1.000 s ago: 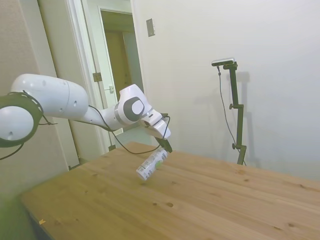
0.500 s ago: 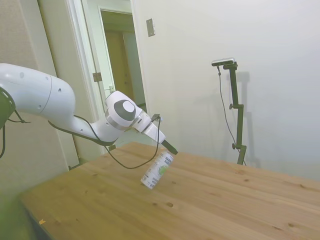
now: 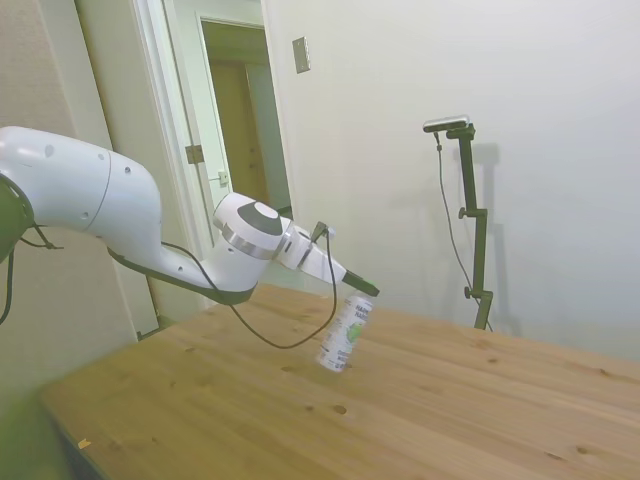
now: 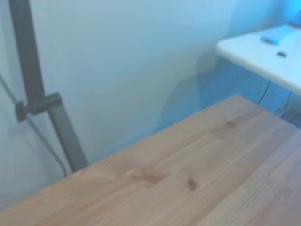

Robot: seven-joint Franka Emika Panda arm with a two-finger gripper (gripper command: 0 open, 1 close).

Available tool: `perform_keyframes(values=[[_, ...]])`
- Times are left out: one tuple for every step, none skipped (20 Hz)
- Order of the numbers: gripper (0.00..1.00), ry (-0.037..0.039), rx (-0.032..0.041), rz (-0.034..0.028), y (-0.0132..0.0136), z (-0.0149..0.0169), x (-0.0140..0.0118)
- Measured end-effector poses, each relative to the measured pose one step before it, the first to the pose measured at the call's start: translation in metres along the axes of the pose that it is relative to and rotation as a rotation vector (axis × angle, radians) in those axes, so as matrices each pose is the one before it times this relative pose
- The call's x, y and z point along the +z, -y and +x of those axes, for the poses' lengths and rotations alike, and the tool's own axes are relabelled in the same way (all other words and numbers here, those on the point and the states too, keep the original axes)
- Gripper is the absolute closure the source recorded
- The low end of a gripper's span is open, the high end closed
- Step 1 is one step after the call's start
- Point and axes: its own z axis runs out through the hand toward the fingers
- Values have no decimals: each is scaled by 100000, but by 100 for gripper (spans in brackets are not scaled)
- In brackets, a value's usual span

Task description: Stand the water bottle

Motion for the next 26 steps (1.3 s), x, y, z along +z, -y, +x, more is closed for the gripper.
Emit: perform_keyframes(values=[[100, -3960, 1639, 2006, -54, 79, 563], [100, -3837, 1572, 1436, -87, -13, 611], [100, -4278, 1746, 1438, -17, 24, 551], [100, -4002, 1737, 1207, 7, -16, 470], [100, -3505, 1454, 953, 18, -48, 384], [100, -3110, 1135, 913, 25, -72, 282], [100, -2719, 783, 804, -25, -124, 262], [100, -2015, -175, 141, 45, -87, 255], [100, -1763, 434, 60, 539, 200, 259], [100, -1604, 966, 218, 644, 255, 324], [100, -879, 266, -68, 206, -25, 284], [100, -784, -213, -436, -73, -217, 356], [100, -250, -311, -427, -162, -338, 380], [100, -288, -226, -251, -71, -293, 342], [100, -436, -110, -10, 61, -240, 286], [100, -618, -66, 88, 118, -173, 204], [100, -682, -37, 224, 179, -175, 192], [100, -519, -219, 381, 147, -199, 153], [100, -831, -328, 421, 137, -195, 236], [100, -1450, -298, 209, 139, -178, 356], [100, -1438, -158, 19, 106, -200, 481], [100, -1270, 224, -68, 174, -216, 572], [100, -1200, 564, 128, 303, -130, 632], [100, -1190, 754, 366, 426, -45, 532], [100, -1034, 806, 327, 431, -120, 481], [100, -1037, 847, 364, 451, -197, 430]])
